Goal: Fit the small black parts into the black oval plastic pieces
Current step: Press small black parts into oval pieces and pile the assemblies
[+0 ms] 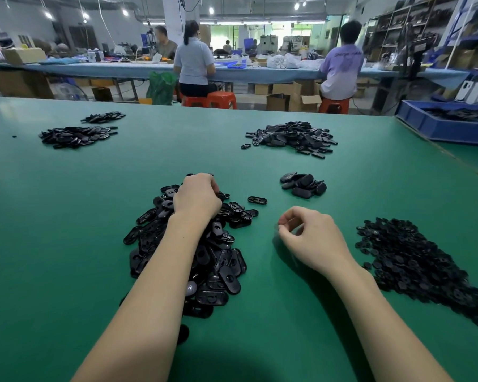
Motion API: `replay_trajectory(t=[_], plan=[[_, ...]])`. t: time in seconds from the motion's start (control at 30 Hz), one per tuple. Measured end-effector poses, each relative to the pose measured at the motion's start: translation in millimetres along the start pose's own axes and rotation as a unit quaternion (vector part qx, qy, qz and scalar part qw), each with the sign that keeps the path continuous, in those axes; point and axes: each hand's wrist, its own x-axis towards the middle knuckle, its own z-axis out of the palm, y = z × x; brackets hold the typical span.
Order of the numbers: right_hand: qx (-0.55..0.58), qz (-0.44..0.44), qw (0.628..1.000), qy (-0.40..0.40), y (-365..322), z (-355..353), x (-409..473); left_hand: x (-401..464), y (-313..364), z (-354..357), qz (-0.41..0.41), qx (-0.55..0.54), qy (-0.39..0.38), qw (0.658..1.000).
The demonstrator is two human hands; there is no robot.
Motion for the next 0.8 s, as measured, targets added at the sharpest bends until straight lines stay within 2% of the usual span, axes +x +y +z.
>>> replay_trajectory(t=[0.27, 0.47, 0.8], plan=[[-0.001, -0.004, 1.0, -0.008, 0.6, -2.1, 0.1, -0.6, -0.8, 0.0, 0.012, -0.049, 0.014, 0.999], [-0.002, -0.004, 1.0, -0.01, 0.7, -2.3, 0.4, -0.8, -1.0, 2.6, 0.014, -0.029, -0.02, 0.999], [0.0, -0.004, 1.0, -0.013, 0.3, -1.9, 0.3, 2.6, -3.5, 8.6, -0.01, -0.033, -0.014, 0.999]])
